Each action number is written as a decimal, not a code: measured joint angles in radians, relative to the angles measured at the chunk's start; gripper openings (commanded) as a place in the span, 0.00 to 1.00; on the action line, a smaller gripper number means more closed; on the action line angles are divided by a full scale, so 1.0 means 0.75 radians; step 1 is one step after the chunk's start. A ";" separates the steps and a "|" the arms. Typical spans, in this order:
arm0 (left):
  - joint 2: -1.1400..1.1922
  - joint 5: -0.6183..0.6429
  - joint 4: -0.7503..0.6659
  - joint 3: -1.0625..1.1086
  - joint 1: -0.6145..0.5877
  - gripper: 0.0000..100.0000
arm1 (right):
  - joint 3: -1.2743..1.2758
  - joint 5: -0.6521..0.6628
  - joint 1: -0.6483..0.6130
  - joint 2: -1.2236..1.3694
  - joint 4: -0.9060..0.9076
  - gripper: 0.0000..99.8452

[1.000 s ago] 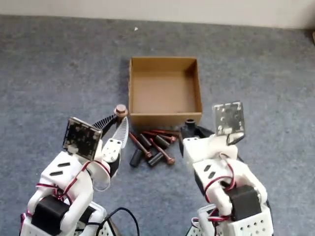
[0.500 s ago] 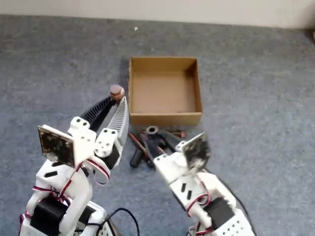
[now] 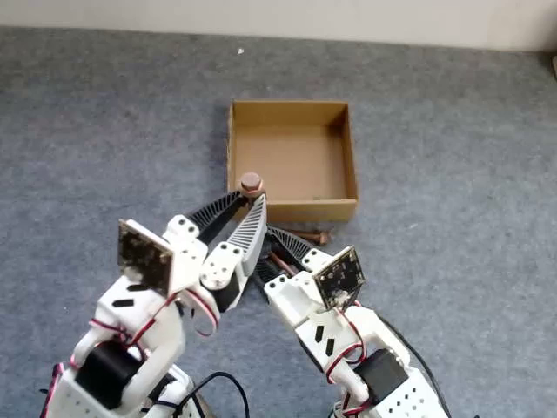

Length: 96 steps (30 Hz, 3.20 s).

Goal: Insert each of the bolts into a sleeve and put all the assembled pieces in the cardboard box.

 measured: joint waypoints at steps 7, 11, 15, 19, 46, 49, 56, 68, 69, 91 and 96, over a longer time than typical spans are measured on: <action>0.000 0.000 -0.070 0.070 0.000 0.00 | 0.000 0.000 0.010 0.000 -0.072 0.00; -0.014 0.002 -0.088 0.094 0.000 0.00 | 0.000 0.000 0.033 0.000 -0.072 0.00; -0.014 0.002 -0.090 0.094 0.000 0.00 | 0.000 0.000 0.037 0.000 -0.072 0.00; -0.014 0.002 -0.096 0.106 0.000 0.00 | 0.000 0.000 0.039 0.002 -0.072 0.00; 0.000 -0.047 -0.164 0.256 0.012 0.13 | 0.000 0.004 0.055 0.000 -0.074 0.00; 0.000 -0.047 -0.086 0.256 0.010 0.21 | 0.000 0.004 0.086 0.000 -0.074 0.00; -0.010 -0.047 0.029 0.256 -0.002 0.23 | 0.000 0.006 0.135 0.002 -0.080 0.00; -0.016 -0.203 0.323 0.074 -0.002 0.22 | 0.000 0.008 0.241 0.002 -0.076 0.00; -0.016 -0.203 0.358 0.057 -0.002 0.22 | 0.000 0.008 0.254 0.002 -0.059 0.00; -0.002 -0.243 0.446 0.387 -0.747 0.01 | -0.106 0.008 0.393 0.000 0.417 0.00; -0.002 -0.243 0.446 0.505 -0.765 0.01 | -0.254 0.008 0.397 0.020 0.417 0.00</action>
